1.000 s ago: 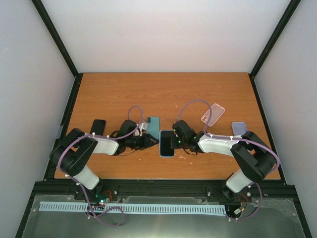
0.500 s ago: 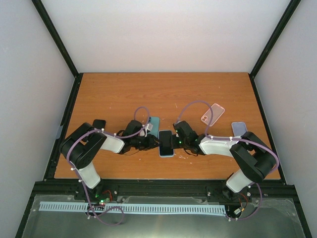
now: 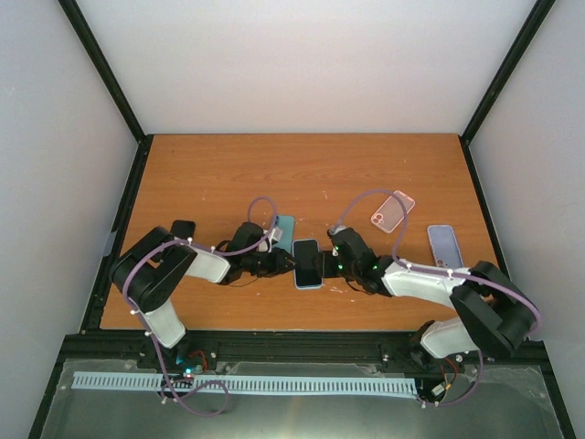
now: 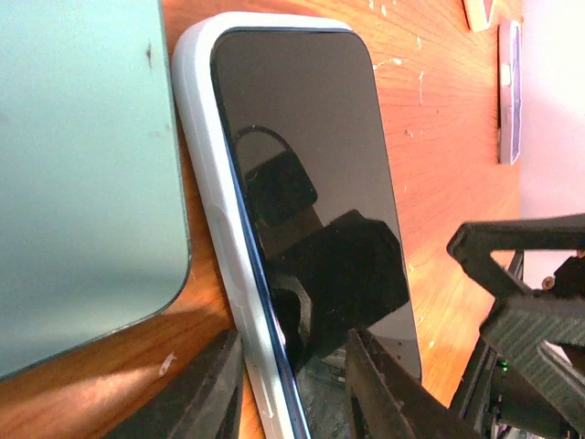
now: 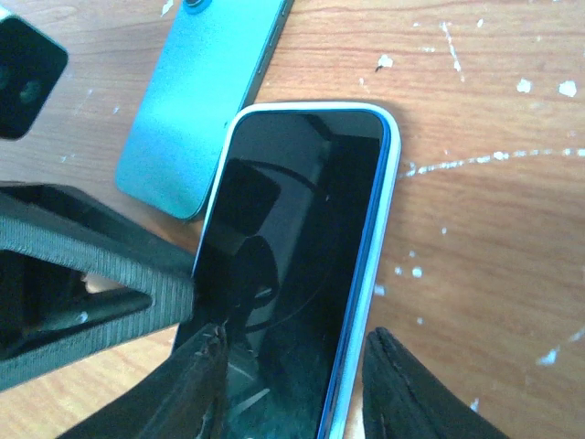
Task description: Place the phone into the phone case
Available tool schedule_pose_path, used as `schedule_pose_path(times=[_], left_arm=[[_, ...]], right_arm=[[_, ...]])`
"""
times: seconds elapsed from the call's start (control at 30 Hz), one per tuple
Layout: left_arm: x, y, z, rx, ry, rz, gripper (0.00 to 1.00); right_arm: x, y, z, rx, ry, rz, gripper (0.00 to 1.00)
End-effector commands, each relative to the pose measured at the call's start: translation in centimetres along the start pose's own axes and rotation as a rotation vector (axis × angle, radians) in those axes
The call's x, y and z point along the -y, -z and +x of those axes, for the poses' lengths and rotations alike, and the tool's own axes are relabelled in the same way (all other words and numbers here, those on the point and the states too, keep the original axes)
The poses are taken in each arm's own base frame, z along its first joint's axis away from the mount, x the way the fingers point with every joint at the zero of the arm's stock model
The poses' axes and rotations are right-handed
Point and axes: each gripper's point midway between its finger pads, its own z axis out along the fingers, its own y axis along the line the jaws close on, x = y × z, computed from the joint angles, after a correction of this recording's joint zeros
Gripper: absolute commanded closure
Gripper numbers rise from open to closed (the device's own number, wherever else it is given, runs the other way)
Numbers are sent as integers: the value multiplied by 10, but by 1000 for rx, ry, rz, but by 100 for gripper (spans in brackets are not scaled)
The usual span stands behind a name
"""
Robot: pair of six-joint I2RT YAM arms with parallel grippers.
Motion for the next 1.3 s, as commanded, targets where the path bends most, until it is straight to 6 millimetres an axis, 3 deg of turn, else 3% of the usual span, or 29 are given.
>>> schedule_pose_path(times=[0.0,0.3,0.67,1.0,1.27], left_arm=[[4,4,-1,26,-41,-12,66],[4,4,6,1,-32,0,63],[2,2,7,-9,-29,2,71],[-1,7,13,-4,-18,-4,68],[-2,12,18,-6,-18,-8,62]], right_arm=[[-1,8,20,-27,-58,-58,58],[-9,1,27,-28,-122,-142,53],[-28,-10,15,-36,-179,-204,49],[-76,22,-6,19,-227,-500,48],[-87,29,-5,13,-273,-599,47]])
